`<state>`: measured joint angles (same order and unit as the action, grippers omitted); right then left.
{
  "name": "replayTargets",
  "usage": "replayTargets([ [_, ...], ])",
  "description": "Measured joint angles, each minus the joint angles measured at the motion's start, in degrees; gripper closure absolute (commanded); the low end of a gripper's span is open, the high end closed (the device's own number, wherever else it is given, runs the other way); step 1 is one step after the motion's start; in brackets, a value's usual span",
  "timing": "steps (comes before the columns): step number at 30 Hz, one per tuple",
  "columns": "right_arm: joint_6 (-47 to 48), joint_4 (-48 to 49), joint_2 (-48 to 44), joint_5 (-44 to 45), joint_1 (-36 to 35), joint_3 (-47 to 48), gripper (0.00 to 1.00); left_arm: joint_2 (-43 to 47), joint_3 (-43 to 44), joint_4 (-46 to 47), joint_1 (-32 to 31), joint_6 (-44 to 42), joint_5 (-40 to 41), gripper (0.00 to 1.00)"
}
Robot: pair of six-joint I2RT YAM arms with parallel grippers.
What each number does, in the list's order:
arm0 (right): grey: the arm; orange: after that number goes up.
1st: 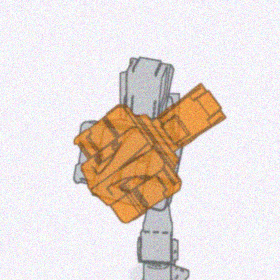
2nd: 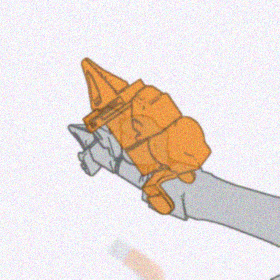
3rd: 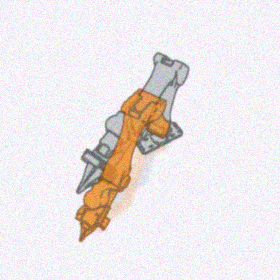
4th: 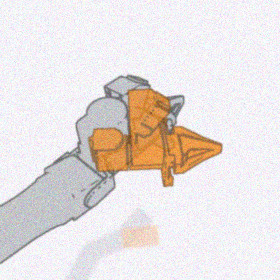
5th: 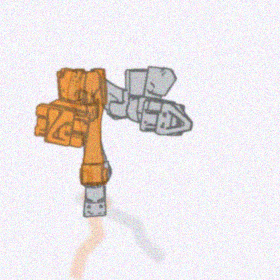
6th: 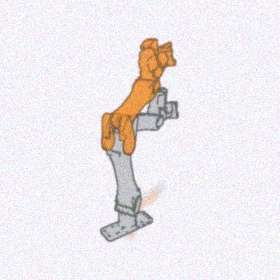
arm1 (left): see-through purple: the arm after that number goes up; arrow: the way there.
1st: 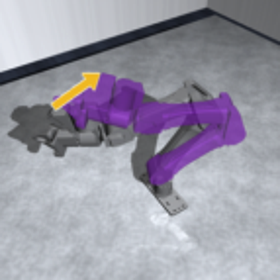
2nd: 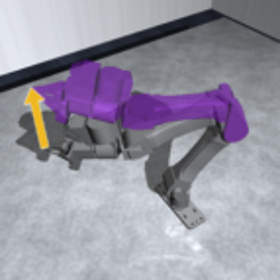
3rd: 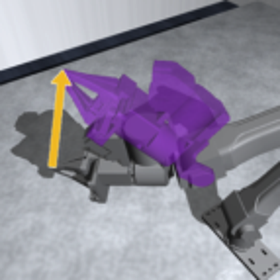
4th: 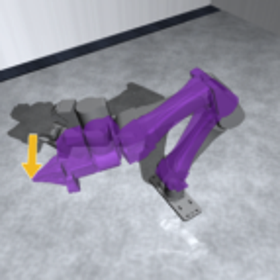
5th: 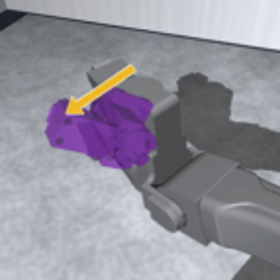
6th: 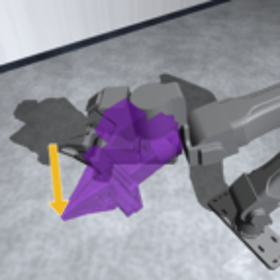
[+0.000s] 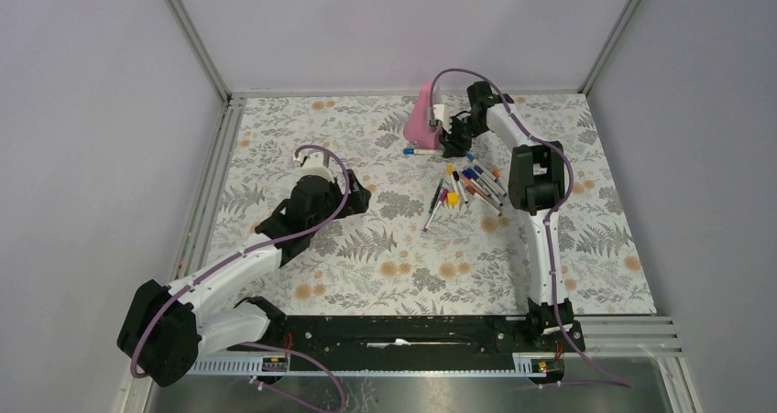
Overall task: Open the pen caps
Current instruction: Pick up the pen from the center of the board.
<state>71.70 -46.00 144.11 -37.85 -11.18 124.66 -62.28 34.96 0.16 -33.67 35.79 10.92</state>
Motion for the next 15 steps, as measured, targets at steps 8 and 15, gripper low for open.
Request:
replayTargets([
  [8,2.4,-1.5,0.3,0.9,-0.7,0.4,0.72,-1.2,-0.9,1.2,0.0,1.0,-1.3,0.07],
  [15,4.2,-1.2,-0.4,1.0,-1.2,-0.9,0.91,-1.3,-1.9,3.0,0.0,2.7,-3.0,0.1],
])
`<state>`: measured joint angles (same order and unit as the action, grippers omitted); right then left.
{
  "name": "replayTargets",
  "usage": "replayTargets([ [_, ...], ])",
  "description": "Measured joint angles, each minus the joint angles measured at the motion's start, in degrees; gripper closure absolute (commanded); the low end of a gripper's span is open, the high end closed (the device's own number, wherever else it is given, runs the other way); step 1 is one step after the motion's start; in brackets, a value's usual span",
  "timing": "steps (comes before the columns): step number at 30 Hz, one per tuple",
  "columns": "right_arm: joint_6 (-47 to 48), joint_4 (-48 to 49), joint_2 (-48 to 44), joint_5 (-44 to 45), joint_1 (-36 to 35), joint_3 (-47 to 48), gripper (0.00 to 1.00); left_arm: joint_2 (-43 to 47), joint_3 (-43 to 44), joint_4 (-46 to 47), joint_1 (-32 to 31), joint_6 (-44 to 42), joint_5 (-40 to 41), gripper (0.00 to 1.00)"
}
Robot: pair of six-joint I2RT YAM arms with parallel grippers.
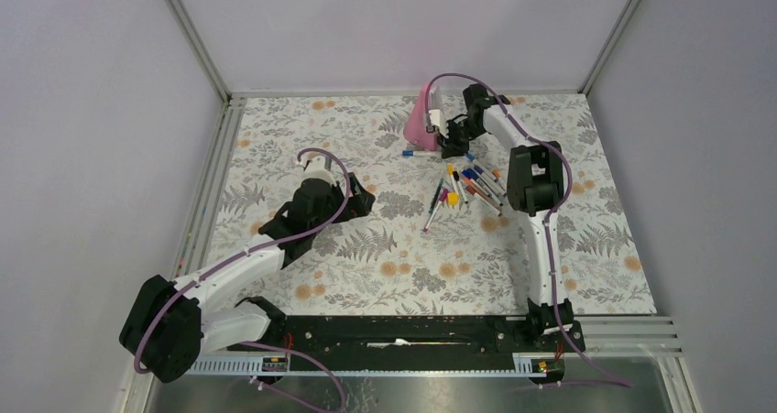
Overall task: Open the pen caps
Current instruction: Pick up the pen from the center of the board.
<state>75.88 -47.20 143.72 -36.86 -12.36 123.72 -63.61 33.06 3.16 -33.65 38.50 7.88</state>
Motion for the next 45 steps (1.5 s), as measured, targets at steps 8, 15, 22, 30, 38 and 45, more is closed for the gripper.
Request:
replayTargets([
  [8,-0.3,1.2,-4.3,0.7,-1.9,-7.0,1.0,-0.1,-1.6,3.1,0.0,2.5,-2.8,0.12],
  [15,-5.2,1.4,-6.4,0.6,-3.2,-9.4,1.0,0.2,-3.0,5.6,0.0,3.8,-5.2,0.12],
  [22,-7.1,3.0,-14.7,-1.7,-3.3,-16.0,1.0,3.9,-3.6,5.6,0.0,3.7,-6.7,0.09],
  [30,-4.7,3.0,-27.0,-4.3,-3.4,-28.5,1.0,6.6,-1.4,2.4,0.7,-1.0,-10.0,0.01],
  [38,5.1,-3.3,-45.0,-7.0,-4.0,-46.4,1.0,4.8,-0.5,6.6,3.3,1.2,-25.2,0.01],
  [45,7.9,-3.0,-64.7,-7.5,-7.8,-67.3,1.0,-7.8,-1.1,19.7,3.5,11.9,-40.9,0.01],
])
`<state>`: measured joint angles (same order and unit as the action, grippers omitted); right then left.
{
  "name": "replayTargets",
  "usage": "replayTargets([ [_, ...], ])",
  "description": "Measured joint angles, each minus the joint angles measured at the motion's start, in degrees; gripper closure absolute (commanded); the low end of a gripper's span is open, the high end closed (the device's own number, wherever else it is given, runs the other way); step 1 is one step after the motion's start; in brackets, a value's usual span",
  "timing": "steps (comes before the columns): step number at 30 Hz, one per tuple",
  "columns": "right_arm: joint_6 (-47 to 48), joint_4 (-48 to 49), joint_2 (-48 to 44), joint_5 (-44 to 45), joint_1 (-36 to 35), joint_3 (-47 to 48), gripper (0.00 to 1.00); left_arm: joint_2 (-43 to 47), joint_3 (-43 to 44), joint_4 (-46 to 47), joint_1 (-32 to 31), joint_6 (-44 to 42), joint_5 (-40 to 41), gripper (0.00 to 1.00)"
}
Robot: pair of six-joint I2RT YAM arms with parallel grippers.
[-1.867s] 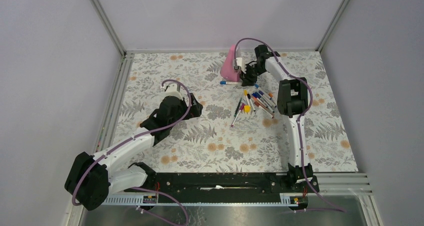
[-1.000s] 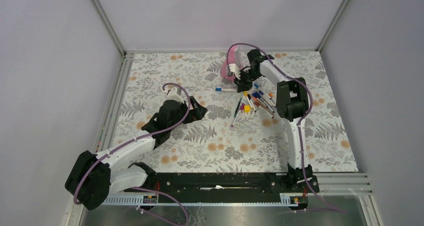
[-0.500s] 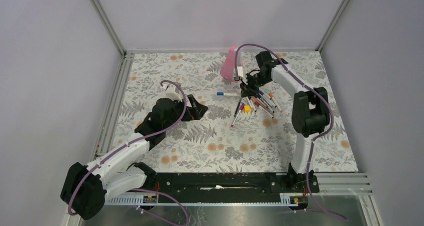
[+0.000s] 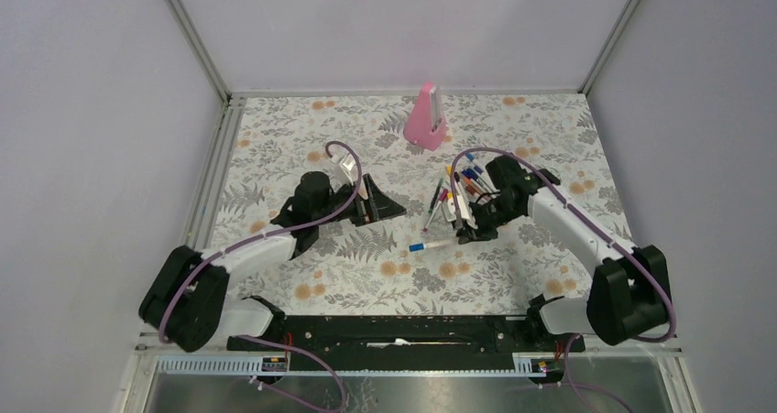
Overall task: Open the pen caps
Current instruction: Pick up the pen from the center of the board.
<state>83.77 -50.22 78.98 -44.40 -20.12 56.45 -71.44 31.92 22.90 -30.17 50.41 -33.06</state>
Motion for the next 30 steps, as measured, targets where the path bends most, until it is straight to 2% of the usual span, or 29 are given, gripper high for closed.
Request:
replayTargets([
  [5,-0.1,2.6,-5.9,0.2,-0.9,-7.5,1.0,-9.8,-0.5,8.2,-2.7,6.8,-4.8,0.01],
  [11,-0.2,6.6,-8.2,0.4,-0.9,-11.8,1.0,-18.1,2.1,10.0,-9.8,9.0,-6.5,0.01],
  [20,-0.2,9.4,-8.9,0.8,-0.9,-13.2,1.0,-23.8,3.9,10.5,-13.3,9.7,-6.9,0.13],
  [28,-0.2,10.4,-8.9,0.8,-1.8,-13.4,1.0,-26.4,5.7,12.9,-15.9,10.3,-8.7,0.32],
  [30,-0.2,10.5,-8.9,0.8,-2.2,-13.5,1.0,-27.4,6.1,13.8,-16.5,10.8,-9.3,0.43],
])
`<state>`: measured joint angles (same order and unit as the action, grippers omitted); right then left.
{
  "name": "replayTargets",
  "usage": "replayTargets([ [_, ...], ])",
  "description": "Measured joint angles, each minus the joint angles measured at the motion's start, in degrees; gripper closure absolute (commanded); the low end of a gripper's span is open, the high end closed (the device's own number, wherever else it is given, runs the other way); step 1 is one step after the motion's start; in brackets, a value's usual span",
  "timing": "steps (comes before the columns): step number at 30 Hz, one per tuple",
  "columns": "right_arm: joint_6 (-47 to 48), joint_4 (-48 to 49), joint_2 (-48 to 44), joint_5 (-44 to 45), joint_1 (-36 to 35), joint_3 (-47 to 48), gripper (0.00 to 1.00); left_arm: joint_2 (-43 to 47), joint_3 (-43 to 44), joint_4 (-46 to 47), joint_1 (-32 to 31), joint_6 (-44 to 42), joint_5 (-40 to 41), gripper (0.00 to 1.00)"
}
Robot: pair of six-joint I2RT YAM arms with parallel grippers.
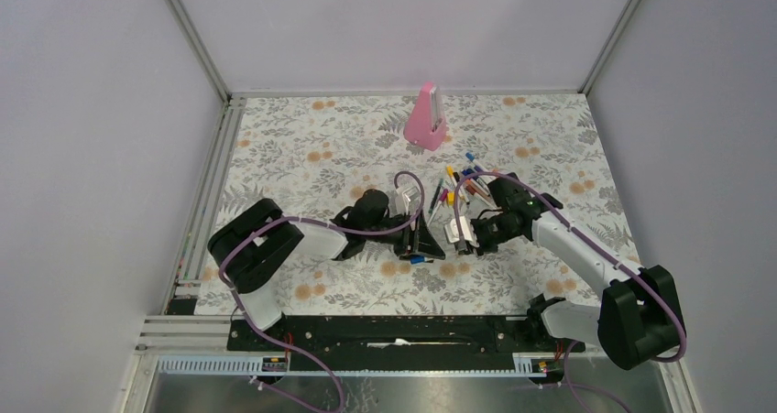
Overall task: Open the pen caps
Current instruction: Pick up the pen from the center of the board.
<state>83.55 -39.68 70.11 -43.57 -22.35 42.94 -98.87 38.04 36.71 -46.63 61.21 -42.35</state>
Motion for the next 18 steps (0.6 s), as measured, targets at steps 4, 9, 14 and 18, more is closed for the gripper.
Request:
replayTargets([
  [4,0.0,0.2,0.0,0.1,-0.6,-0.1,1.0,-1.4,0.5,0.9,-0.8,0.9,-0.6,0.68],
  [9,0.1,0.5,0.0,0.6,-1.0,-0.4,1.0,-1.8,0.8,1.9,-1.1,1.2,-1.8,1.0],
  [14,0.0,0.6,-0.2,0.7,-1.0,-0.5,0.63,-1.9,0.9,1.7,-1.2,1.2,-1.9,1.0],
  [18,-3.6,1.0,-1.6,0.7,-1.0,-0.5,0.13,-1.6,0.8,2.1,-1.2,1.1,-1.2,1.0],
])
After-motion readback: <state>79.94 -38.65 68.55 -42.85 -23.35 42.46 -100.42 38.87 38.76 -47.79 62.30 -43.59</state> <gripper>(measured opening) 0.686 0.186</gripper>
